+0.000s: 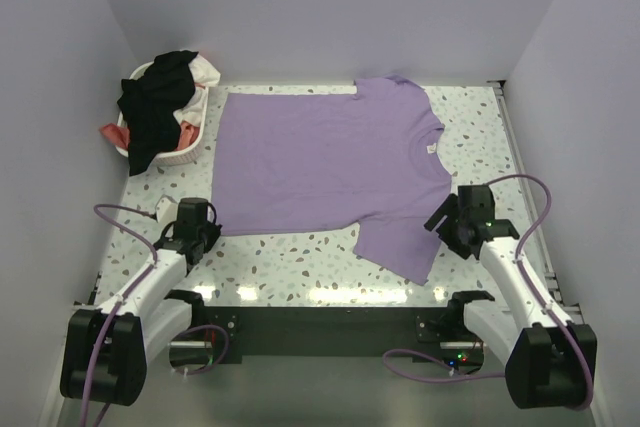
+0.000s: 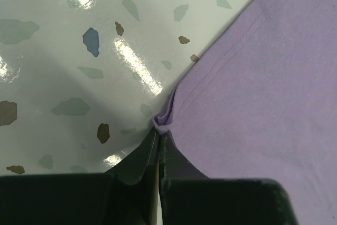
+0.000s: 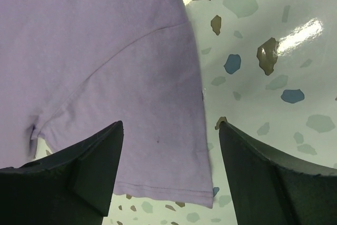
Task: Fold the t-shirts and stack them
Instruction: Fold the tshirt
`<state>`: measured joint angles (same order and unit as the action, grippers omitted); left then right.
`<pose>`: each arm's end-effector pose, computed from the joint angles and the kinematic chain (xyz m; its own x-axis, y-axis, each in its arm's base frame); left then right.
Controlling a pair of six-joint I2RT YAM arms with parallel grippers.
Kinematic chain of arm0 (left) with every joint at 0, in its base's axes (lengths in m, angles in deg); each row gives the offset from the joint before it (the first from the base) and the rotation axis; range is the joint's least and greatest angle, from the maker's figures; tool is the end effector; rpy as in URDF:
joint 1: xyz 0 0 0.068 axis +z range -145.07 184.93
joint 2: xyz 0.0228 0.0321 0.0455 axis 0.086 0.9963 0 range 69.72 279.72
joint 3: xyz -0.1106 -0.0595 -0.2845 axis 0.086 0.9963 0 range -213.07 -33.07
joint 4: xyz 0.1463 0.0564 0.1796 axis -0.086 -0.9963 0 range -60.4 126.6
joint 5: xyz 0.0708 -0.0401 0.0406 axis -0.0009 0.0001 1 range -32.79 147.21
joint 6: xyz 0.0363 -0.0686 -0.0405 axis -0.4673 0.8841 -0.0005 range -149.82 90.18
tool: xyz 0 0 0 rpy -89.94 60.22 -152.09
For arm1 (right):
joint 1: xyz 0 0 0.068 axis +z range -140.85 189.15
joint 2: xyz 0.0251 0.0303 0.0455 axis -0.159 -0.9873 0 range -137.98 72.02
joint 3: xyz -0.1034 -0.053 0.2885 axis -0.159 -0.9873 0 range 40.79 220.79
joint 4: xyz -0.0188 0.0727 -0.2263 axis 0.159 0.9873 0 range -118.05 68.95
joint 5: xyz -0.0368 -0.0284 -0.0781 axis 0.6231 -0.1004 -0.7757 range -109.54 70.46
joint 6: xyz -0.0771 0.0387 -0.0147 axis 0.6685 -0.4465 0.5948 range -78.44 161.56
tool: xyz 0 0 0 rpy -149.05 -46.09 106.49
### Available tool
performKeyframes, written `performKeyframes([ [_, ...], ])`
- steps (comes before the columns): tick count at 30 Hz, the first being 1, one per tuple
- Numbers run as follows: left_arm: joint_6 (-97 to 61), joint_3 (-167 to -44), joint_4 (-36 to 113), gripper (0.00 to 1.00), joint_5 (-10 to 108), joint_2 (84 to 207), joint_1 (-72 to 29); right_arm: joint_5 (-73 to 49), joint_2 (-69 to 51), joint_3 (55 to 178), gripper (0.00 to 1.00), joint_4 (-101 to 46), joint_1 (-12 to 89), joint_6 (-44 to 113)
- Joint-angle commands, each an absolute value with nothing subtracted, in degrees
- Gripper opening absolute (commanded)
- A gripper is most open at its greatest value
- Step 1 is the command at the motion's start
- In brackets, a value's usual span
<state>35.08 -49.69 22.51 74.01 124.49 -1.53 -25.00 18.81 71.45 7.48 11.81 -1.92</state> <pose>0.1476 0.0059 0.1551 -0.2715 -0.8417 -0.4667 -0.7403 0.4925 -0.4577 0.1448 -0.0006 0.1990 -0.6125 0.6573 -0.4391 0.5864 0.7503 0.3052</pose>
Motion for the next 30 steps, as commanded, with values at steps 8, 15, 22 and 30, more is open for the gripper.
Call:
performKeyframes([
  [8, 33.8, -50.6, 22.2, 0.00, 76.8, 123.4, -1.7, -24.2, 14.1, 68.4, 0.64, 1.1, 11.7, -1.3],
  [15, 34.1, -50.9, 22.2, 0.00, 76.5, 122.1, -1.7, -23.0, 12.1, 65.2, 0.51, -1.7, 12.0, -3.2],
  [22, 33.7, -50.6, 23.0, 0.00, 76.5, 123.2, -1.7, -22.4, 8.1, 64.2, 0.35, -5.6, 14.3, -4.1],
  [30, 33.4, -51.4, 21.3, 0.00, 77.2, 122.2, -1.7, -23.7, 8.9, 67.1, 0.00, -2.1, 14.4, -2.6],
])
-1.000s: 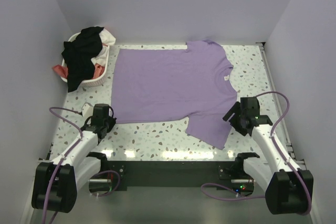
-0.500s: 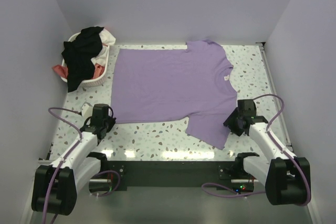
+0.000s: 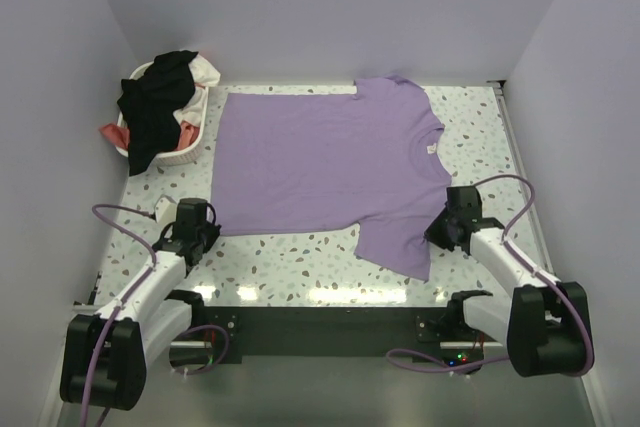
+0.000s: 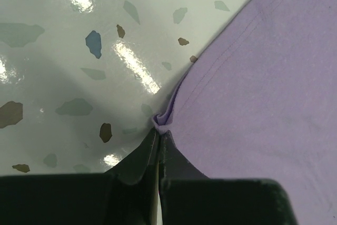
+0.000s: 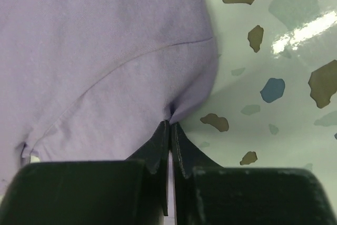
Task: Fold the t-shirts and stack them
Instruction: Fold the tshirt
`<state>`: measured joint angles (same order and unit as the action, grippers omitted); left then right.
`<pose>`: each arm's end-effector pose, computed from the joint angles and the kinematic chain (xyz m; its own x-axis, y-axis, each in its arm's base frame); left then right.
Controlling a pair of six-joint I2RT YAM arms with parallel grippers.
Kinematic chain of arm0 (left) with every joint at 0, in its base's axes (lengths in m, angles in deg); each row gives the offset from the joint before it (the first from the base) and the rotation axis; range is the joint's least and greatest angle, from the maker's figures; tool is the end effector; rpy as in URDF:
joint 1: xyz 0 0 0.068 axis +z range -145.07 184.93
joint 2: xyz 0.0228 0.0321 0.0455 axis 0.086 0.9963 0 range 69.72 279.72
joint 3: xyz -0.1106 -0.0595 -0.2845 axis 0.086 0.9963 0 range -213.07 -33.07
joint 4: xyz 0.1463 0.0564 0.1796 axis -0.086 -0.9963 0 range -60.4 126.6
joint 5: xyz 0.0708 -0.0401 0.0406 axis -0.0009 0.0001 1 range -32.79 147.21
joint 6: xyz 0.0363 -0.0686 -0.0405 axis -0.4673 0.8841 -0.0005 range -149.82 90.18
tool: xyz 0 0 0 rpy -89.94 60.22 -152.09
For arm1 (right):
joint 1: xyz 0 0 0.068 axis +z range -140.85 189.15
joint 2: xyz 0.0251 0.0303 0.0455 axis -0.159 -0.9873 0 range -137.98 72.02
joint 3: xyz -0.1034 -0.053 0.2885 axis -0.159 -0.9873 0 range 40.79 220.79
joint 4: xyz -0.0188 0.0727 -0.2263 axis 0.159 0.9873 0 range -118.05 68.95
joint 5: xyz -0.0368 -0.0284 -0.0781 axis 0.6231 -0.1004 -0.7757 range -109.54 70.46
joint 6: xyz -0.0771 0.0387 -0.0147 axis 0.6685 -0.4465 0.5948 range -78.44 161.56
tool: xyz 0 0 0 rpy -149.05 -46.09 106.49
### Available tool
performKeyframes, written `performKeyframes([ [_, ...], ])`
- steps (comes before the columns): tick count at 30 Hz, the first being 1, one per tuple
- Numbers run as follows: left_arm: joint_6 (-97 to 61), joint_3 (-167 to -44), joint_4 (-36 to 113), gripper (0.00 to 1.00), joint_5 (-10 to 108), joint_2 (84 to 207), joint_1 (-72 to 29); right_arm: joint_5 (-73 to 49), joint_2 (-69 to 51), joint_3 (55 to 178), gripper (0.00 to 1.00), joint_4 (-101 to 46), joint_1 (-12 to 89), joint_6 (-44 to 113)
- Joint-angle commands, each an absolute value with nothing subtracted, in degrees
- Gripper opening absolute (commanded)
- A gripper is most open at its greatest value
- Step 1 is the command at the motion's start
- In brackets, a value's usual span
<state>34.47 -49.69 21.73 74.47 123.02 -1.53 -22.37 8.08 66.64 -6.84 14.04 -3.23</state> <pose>0.1449 0.0068 0.1572 -0.2692 -0.8355 -0.4791 -0.7340 0.5000 -0.4595 0.1740 0.0111 0.1670 -0.6503 0.6506 -0.3921 0.5610 0.7594 0.3295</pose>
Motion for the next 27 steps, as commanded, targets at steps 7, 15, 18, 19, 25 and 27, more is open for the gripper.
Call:
performKeyframes([
  [7, 33.5, -54.3, 14.6, 0.00, 80.3, 119.5, -1.7, -24.1, 19.8, 72.6, 0.00, 10.6, 14.5, -3.2],
  [15, 34.8, -56.3, 7.3, 0.00, 82.2, 114.4, -1.7, -24.6, 26.8, 76.6, 0.00, 20.2, 14.5, -3.6],
  [18, 35.1, -56.6, 3.9, 0.00, 82.7, 111.8, -1.7, -24.9, 28.1, 76.9, 0.00, 23.3, 14.5, -3.4],
  [19, 35.3, -56.6, 2.3, 0.00, 82.9, 110.3, -1.7, -25.3, 29.1, 77.1, 0.00, 25.0, 14.4, -3.3],
  [25, 35.6, -55.7, 0.2, 0.00, 82.8, 105.1, -1.7, -25.3, 33.9, 78.2, 0.00, 29.0, 14.4, -3.7],
  [27, 34.3, -56.0, 2.7, 0.00, 82.0, 105.8, -1.7, -25.5, 34.8, 78.8, 0.00, 28.2, 14.5, -3.7],
])
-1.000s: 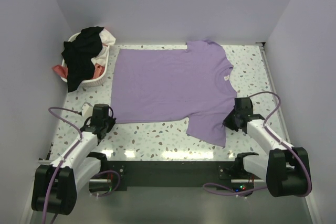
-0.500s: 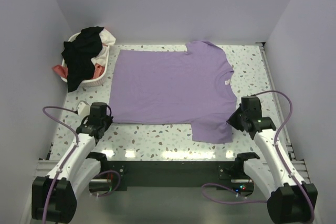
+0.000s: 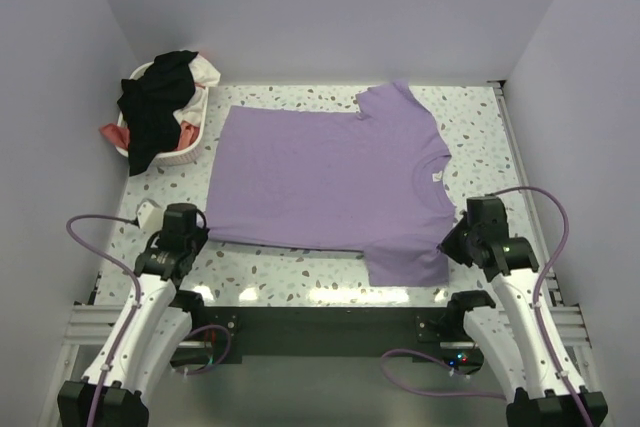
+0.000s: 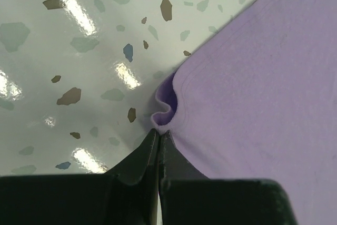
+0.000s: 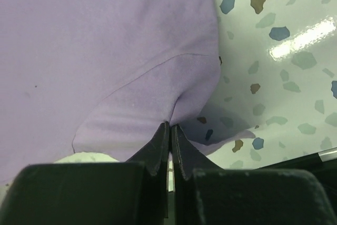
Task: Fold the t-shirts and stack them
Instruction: Fold the tshirt
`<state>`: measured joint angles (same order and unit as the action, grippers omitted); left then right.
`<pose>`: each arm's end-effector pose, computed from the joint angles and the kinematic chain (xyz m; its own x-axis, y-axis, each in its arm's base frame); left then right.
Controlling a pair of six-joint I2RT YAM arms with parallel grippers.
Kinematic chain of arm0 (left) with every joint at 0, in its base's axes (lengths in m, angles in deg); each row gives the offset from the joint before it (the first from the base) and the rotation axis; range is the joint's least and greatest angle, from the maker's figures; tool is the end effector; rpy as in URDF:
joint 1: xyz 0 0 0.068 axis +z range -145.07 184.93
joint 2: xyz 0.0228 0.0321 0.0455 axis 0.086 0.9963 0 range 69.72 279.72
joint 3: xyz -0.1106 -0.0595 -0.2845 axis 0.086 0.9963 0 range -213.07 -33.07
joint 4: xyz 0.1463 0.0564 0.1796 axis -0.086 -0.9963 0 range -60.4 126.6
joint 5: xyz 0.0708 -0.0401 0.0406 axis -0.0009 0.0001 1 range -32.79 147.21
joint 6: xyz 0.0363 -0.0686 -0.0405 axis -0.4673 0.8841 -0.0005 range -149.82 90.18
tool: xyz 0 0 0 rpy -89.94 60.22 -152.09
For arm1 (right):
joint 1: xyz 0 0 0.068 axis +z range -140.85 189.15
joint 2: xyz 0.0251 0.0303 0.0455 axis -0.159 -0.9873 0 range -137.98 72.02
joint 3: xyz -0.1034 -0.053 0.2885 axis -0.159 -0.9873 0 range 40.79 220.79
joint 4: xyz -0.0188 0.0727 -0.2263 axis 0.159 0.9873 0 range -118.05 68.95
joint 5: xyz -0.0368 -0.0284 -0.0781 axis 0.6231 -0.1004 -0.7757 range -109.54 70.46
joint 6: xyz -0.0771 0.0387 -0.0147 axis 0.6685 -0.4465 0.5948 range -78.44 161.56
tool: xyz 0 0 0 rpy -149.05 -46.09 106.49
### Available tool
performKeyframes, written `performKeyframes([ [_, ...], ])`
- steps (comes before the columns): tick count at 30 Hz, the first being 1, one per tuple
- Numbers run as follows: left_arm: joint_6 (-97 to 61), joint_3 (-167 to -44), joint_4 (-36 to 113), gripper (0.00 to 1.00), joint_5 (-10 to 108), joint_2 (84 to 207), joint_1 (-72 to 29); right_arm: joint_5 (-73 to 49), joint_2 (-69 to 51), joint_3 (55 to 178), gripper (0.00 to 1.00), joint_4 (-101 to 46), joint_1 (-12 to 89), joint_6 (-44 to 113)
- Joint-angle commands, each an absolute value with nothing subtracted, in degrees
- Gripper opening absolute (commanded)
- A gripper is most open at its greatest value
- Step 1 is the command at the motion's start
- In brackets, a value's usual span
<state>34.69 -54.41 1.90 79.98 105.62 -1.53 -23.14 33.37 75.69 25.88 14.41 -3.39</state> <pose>0.1003 0.0189 0.1837 -0.1910 -0.8160 -0.5456 -0.7429 0.4835 -0.4630 0.0878 0.0032 0.2204 -0.6366 0.6495 -0.4158 0.5535 0.7602 0.3401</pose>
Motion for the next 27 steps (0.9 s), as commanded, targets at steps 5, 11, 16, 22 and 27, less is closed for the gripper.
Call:
performKeyframes([
  [5, 31.0, -58.6, 9.9, 0.00, 80.9, 112.9, -1.7, -22.4, 31.3, 79.6, 0.00, 17.3, 14.4, 0.3],
  [11, 29.7, -66.8, 17.2, 0.00, 79.5, 129.6, -1.7, -18.0, 16.8, 82.9, 0.00, 3.2, 14.4, 2.5],
  [16, 30.3, -73.2, 20.6, 0.00, 78.0, 139.8, -1.7, -17.2, 3.4, 90.1, 0.00, 0.2, 14.3, 4.0],
  [22, 30.5, -80.2, 21.8, 0.00, 77.7, 149.2, -1.7, -16.5, -6.4, 100.4, 0.00, -0.5, 14.4, 4.9],
  [27, 30.8, -83.9, 21.0, 0.00, 77.8, 155.0, -1.4, -15.8, -14.4, 106.0, 0.00, 0.1, 14.2, 5.4],
])
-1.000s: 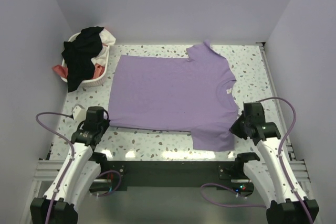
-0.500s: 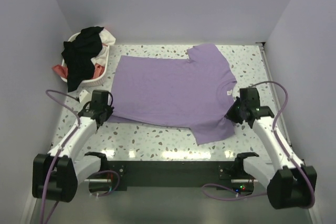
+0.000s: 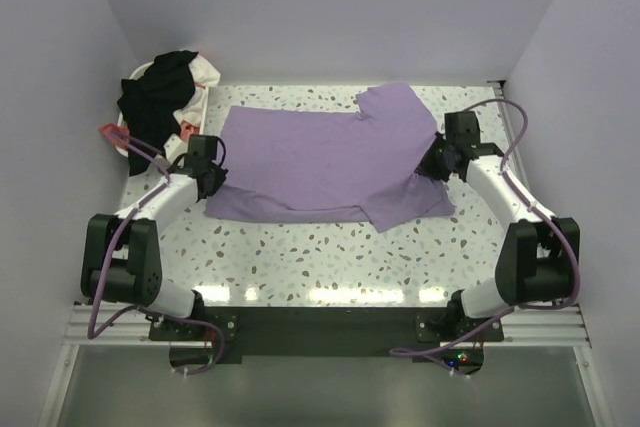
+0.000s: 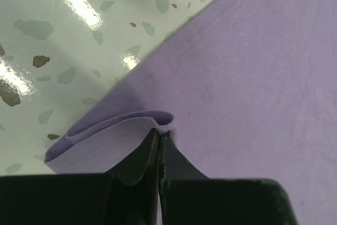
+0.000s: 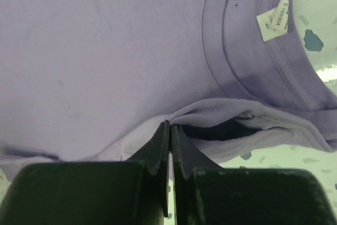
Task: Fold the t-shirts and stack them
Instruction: Fold the tshirt
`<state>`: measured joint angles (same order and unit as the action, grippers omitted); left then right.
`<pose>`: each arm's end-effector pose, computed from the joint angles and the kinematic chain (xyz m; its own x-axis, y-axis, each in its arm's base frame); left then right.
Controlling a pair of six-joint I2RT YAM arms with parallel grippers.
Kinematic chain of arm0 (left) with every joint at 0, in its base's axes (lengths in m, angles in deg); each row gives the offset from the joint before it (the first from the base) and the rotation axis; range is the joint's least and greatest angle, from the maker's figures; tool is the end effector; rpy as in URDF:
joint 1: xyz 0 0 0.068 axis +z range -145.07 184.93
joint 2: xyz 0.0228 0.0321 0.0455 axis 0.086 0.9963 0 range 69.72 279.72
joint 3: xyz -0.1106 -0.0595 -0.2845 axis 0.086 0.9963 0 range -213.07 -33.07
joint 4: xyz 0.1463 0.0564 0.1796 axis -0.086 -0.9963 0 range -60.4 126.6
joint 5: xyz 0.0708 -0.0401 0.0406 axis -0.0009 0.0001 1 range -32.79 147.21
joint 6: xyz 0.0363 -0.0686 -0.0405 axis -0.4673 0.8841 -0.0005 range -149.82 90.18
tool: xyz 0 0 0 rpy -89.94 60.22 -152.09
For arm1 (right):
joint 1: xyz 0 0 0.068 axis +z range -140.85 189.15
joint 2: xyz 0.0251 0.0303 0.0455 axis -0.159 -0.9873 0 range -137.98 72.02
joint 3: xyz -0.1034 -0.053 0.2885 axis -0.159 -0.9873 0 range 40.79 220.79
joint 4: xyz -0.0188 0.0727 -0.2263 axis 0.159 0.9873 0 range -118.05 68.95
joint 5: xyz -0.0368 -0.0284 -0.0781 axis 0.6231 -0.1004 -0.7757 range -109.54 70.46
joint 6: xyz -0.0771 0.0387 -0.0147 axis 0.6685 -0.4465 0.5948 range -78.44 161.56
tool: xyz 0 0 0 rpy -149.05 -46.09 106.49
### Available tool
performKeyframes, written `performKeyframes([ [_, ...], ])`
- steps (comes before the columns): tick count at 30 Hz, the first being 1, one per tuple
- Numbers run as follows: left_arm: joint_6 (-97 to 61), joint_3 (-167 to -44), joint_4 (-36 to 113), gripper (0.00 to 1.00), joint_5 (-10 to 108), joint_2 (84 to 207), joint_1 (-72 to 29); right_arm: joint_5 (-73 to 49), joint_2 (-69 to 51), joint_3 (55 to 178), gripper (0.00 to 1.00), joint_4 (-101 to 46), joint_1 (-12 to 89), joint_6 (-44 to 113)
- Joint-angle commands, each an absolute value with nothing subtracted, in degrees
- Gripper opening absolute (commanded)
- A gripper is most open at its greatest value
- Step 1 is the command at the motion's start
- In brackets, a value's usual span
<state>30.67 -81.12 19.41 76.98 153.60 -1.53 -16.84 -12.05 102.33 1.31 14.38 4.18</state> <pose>0.2908 -0.0065 0.2173 -0.3071 -0.7894 -0.5315 -0.7382 0.5501 -0.3905 0.3069 0.0318 0.2670 -0.6955 0.5453 -0.4678 0.3804 0.8318 0.4041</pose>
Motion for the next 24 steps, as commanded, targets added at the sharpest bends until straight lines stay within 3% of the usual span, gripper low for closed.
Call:
performKeyframes([
  [1, 30.9, -84.1, 21.0, 0.00, 77.7, 155.4, -1.3, -15.7, -15.8, 106.4, 0.00, -0.1, 14.2, 5.3],
  [24, 26.3, -87.3, 22.6, 0.00, 74.4, 158.0, 3.7, -9.1, -18.4, 105.8, 0.00, -4.8, 6.4, 4.6],
])
